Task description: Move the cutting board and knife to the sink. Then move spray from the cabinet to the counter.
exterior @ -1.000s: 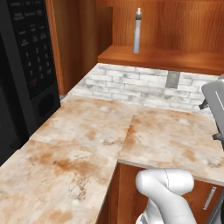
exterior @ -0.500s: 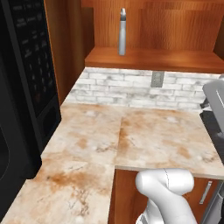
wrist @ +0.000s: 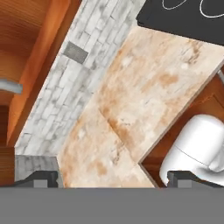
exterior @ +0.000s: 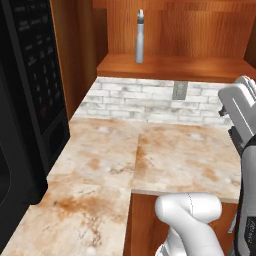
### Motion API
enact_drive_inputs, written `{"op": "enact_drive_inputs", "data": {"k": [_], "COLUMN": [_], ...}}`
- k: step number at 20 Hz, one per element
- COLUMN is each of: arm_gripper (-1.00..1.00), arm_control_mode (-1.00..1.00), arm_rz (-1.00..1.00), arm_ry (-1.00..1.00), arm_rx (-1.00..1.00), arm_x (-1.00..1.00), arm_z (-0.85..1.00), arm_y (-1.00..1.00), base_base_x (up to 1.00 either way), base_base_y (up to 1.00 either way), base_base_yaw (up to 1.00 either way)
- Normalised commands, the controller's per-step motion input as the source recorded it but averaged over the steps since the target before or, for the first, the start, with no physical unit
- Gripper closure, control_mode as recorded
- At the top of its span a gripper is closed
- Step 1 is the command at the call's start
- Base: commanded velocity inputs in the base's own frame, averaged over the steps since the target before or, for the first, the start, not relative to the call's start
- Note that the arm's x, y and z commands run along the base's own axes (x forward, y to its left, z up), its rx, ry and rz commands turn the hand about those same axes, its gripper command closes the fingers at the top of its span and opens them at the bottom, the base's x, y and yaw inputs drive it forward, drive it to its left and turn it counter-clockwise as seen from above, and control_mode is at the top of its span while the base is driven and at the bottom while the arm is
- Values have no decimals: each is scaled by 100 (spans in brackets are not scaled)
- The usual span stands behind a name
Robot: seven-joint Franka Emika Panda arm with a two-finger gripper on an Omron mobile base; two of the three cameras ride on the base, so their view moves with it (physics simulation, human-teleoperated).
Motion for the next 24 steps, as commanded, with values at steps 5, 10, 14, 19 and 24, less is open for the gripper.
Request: {"op": "enact_drive_inputs", "data": {"k": [5, 10, 14, 19, 24], "arm_gripper": [-100, -100, -100, -100, -100], "arm_control_mode": [-100, -100, -100, -100, -100], "arm_rz": [20, 25, 19, 11, 1], "arm_ry": [-16, -19, -41, -53, -39], "arm_rx": [-43, -39, -37, -43, -30], "arm_x": [0, 0, 0, 0, 17], "arm_z": [23, 27, 28, 32, 30], "arm_y": [11, -1, 0, 0, 0], "base_base_x": [0, 0, 0, 0, 0], "base_base_y": [0, 0, 0, 0, 0], "base_base_yaw": [0, 0, 0, 0, 0]}}
